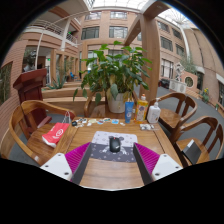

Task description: Arrange mouse

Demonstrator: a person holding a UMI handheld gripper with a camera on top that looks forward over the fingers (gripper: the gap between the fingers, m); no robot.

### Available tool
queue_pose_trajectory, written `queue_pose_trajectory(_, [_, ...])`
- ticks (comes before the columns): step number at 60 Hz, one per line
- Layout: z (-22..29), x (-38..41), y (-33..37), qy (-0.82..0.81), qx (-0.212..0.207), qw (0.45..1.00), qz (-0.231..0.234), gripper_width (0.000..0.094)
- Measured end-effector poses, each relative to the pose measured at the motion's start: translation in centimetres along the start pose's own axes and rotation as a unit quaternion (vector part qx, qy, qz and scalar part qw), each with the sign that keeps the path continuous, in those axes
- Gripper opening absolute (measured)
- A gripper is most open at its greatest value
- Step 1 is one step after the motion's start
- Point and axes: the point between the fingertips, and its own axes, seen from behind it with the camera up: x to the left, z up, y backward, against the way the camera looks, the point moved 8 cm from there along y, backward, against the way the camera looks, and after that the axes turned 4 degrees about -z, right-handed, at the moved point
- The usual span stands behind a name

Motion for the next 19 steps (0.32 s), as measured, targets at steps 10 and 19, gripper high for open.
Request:
queue_pose_trajectory(10, [-1.0,0.3,2.3,0.003,0.003,1.0,0.009,0.0852])
queue_pose_trajectory(19, [-1.1,0.3,3.0,0.009,0.006,1.0,0.009,0.0851])
